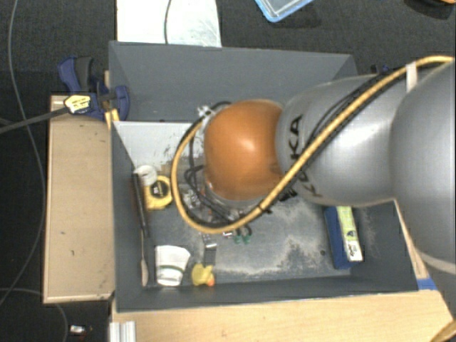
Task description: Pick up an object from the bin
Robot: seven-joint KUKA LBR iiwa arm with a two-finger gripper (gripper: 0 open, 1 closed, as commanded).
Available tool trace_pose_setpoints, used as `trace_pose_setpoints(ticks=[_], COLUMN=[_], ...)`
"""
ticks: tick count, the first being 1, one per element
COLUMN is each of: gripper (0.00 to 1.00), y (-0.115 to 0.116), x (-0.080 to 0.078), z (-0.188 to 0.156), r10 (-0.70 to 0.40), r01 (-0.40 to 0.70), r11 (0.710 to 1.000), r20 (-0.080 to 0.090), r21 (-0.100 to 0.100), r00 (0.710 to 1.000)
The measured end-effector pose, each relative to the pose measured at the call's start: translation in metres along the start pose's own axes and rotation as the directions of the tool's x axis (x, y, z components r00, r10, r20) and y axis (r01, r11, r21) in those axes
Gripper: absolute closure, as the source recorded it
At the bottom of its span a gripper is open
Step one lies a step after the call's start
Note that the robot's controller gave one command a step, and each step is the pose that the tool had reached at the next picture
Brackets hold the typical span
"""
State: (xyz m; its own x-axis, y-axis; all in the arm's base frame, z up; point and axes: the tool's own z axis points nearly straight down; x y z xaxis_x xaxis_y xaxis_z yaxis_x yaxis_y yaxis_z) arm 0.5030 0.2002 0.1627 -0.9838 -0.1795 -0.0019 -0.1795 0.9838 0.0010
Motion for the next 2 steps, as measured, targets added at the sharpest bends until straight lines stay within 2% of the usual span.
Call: trace_pose_setpoints(ticks=[1,2], gripper=[0.00,0.00], y=[-0.026,-0.043], x=[-0.009,-0.011], z=[-0.031,0.010], r10=[0.155,0.274], r01=[-0.155,-0.274], r11=[0.988,0.962], r20=[0.005,0.002], r21=[-0.002,-0.003], r00=[0.988,0.962])
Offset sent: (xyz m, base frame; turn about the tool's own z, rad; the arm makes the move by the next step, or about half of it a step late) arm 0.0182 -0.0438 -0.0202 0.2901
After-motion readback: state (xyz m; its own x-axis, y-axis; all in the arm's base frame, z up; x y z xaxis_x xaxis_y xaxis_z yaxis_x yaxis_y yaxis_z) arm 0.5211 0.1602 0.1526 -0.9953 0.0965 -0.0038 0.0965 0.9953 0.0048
